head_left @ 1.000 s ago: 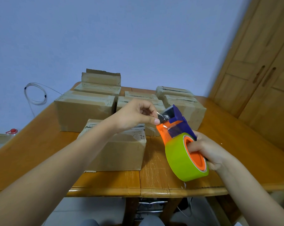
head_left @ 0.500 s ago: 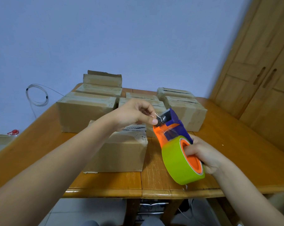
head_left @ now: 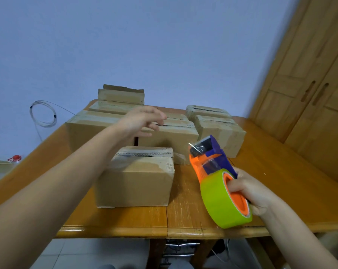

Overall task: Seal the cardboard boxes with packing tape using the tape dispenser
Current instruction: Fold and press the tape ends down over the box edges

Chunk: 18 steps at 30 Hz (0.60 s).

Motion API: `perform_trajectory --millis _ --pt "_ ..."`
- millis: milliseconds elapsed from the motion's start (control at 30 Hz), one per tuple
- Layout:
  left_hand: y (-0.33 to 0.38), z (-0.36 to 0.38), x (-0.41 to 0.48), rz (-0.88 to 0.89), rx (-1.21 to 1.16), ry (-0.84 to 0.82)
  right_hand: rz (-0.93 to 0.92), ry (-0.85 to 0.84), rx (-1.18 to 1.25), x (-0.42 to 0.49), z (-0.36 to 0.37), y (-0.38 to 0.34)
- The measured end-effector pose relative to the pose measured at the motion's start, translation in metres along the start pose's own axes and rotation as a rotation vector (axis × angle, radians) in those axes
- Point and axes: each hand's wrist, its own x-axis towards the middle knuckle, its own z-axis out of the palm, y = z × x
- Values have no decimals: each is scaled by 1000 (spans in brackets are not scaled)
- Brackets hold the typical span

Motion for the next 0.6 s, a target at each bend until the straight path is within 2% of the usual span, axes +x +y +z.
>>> perform_trajectory --millis 33,100,167,267,367,467,600 --pt "-3 -3 0 42 118 -44 0 21 3 0 -3 0" --pt "-6 -5 -2 108 387 -267 -5 64 -17 3 -9 -3" --pt "-9 -4 -4 78 630 -529 -11 104 -51 7 -12 -4" --pt "-17 -1 -4 -34 762 -701 -22 157 -101 14 -11 -4" --pt "-21 2 -3 -41 774 -699 -14 180 -126 19 -12 -3" --pt "-22 6 -5 25 854 -615 -8 200 -134 22 -15 -2" --pt "-26 14 -8 87 1066 -500 -8 209 -141 21 -16 -4"
